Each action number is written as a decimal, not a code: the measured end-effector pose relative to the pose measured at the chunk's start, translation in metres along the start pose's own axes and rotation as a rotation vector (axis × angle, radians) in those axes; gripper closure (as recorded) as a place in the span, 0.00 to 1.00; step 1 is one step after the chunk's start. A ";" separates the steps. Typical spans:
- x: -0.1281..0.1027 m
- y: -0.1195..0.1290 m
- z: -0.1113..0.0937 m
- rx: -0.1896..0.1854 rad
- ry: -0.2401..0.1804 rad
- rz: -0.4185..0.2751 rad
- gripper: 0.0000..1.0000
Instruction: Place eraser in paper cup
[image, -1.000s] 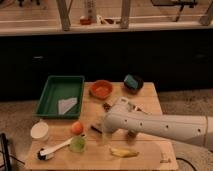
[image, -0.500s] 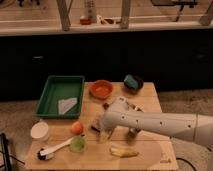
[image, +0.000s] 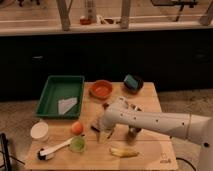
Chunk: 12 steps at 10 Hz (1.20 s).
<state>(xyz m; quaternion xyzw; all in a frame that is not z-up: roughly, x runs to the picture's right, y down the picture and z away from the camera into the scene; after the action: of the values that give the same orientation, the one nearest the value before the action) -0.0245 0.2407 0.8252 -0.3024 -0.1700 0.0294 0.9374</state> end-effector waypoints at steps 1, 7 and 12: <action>0.001 -0.001 0.002 -0.005 -0.002 0.000 0.45; 0.002 -0.013 -0.013 0.002 -0.015 -0.056 0.99; -0.010 -0.026 -0.042 0.048 -0.040 -0.206 1.00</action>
<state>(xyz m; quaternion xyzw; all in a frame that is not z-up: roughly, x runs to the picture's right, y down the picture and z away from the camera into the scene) -0.0209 0.1946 0.8047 -0.2602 -0.2179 -0.0570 0.9389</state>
